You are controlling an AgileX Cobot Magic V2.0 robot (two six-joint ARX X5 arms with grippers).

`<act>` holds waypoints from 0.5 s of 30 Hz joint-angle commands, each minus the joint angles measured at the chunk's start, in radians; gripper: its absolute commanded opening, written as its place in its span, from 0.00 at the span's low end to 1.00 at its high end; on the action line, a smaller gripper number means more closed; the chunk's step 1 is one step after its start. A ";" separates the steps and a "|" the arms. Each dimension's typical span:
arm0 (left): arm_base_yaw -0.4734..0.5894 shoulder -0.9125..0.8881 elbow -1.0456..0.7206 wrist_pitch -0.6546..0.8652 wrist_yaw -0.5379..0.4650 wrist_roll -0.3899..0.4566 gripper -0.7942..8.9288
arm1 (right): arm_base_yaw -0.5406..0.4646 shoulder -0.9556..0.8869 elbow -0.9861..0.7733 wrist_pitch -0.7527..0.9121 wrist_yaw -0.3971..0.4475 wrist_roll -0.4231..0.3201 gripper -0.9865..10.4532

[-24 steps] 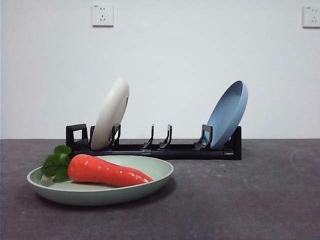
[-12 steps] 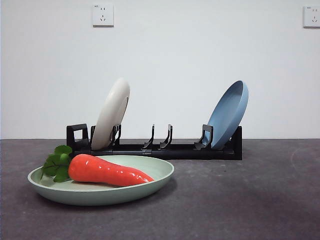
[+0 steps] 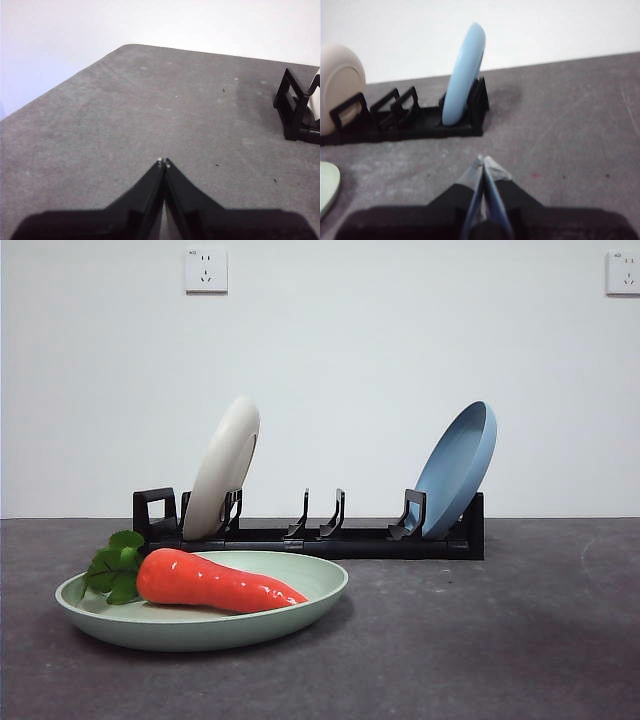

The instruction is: Take the green plate from the plate rack,put the plate on the table,take the carrot from the table,put the carrot in the plate

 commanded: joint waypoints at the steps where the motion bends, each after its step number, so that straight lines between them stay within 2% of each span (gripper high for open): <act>1: 0.003 -0.003 -0.013 0.002 -0.003 -0.006 0.08 | -0.001 -0.004 -0.011 -0.024 0.004 -0.026 0.09; 4: 0.003 -0.003 -0.013 0.002 -0.003 -0.006 0.08 | -0.001 -0.004 -0.011 -0.077 0.002 -0.013 0.09; 15: 0.003 -0.003 -0.013 0.002 -0.003 -0.006 0.08 | 0.000 -0.004 -0.010 -0.074 0.003 -0.013 0.09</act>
